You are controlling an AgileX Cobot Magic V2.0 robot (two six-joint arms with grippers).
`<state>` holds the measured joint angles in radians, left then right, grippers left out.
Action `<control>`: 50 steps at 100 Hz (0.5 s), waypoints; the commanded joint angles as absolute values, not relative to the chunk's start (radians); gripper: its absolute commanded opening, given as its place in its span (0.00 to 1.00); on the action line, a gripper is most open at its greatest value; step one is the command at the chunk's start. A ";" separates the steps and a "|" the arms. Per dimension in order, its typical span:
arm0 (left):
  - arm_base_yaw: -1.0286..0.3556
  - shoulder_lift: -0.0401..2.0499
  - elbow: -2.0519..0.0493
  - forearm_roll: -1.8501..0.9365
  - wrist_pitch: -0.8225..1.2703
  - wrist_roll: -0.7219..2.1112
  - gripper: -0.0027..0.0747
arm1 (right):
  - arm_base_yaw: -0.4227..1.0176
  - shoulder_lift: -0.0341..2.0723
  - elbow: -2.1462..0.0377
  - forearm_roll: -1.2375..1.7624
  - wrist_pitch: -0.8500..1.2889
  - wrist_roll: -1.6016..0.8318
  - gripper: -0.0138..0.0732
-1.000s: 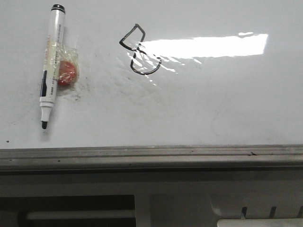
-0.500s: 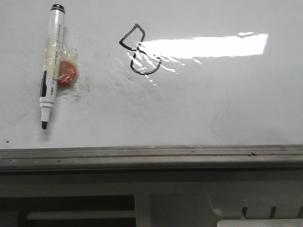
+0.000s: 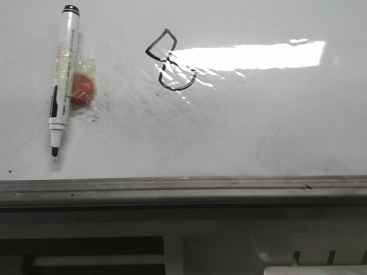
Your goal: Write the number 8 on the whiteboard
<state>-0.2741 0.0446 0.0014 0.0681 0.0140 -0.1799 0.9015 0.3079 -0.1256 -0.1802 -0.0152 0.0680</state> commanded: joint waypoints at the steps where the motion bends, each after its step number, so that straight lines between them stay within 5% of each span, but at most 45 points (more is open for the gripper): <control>1: -0.190 0.016 0.034 0.047 -0.044 -0.172 0.01 | 0.901 0.314 -0.150 -0.190 -0.091 0.061 0.09; 30: -0.010 -0.033 0.032 -0.036 0.292 -0.172 0.01 | 0.901 0.314 -0.150 -0.190 -0.091 0.061 0.09; 50: -0.006 -0.033 0.032 -0.026 0.312 -0.138 0.01 | 0.901 0.314 -0.150 -0.190 -0.091 0.061 0.09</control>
<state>-0.0098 -0.0016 0.0014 -0.0208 0.3451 -0.1483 0.9015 0.3079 -0.1256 -0.1802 -0.0152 0.0680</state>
